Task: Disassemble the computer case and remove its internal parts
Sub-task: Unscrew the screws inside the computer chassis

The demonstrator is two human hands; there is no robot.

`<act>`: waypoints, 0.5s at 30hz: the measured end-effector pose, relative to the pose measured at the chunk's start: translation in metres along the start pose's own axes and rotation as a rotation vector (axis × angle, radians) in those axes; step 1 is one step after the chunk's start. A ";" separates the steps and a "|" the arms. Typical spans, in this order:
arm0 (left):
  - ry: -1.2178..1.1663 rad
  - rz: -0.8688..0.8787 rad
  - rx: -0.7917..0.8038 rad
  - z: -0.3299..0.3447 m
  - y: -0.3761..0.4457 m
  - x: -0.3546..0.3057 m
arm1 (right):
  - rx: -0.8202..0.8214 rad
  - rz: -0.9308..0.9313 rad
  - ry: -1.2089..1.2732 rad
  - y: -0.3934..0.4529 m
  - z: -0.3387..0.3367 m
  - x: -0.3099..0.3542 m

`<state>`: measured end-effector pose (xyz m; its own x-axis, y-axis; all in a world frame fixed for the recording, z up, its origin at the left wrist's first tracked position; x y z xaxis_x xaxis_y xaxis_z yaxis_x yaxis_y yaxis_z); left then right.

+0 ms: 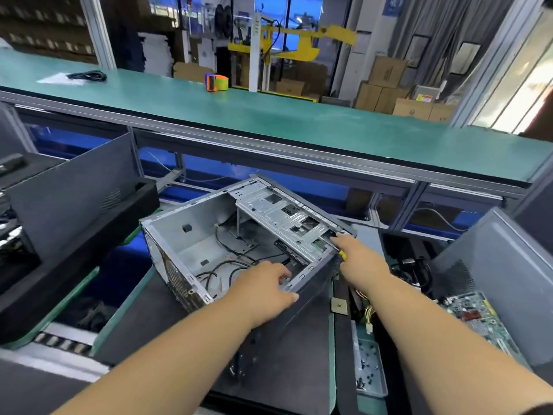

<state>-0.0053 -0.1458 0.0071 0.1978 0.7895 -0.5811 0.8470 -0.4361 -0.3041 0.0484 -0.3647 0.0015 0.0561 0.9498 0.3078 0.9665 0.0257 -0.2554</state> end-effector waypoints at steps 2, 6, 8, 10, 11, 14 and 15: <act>0.005 -0.088 -0.022 0.012 0.000 -0.006 | 0.025 -0.015 -0.019 0.003 0.000 -0.004; 0.158 -0.310 -0.065 0.036 -0.004 -0.016 | 0.053 -0.071 -0.038 0.002 0.008 -0.008; 0.151 -0.404 -0.065 0.045 -0.004 -0.018 | 0.059 -0.091 -0.034 0.002 0.008 -0.008; 0.099 -0.443 -0.062 0.052 -0.002 -0.019 | 0.062 -0.099 -0.039 0.001 0.007 -0.009; 0.094 -0.449 -0.070 0.053 -0.001 -0.020 | 0.061 -0.104 -0.045 0.000 0.007 -0.009; 0.120 -0.457 -0.116 0.053 -0.002 -0.023 | 0.058 -0.117 -0.041 -0.003 0.004 -0.008; 0.122 -0.457 -0.128 0.053 -0.003 -0.023 | 0.058 -0.125 -0.044 -0.004 0.004 -0.008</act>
<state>-0.0383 -0.1855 -0.0188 -0.1588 0.9358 -0.3148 0.9130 0.0178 -0.4076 0.0427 -0.3713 -0.0035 -0.0761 0.9507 0.3006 0.9491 0.1615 -0.2704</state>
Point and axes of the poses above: each hand's wrist, its own y-axis towards the middle knuckle, its own z-axis out of the palm, x = y × z, the point moved 8 cm from there along y, towards the middle knuckle, and after that the axes turned 14 degrees about x, right-handed, at the moved point
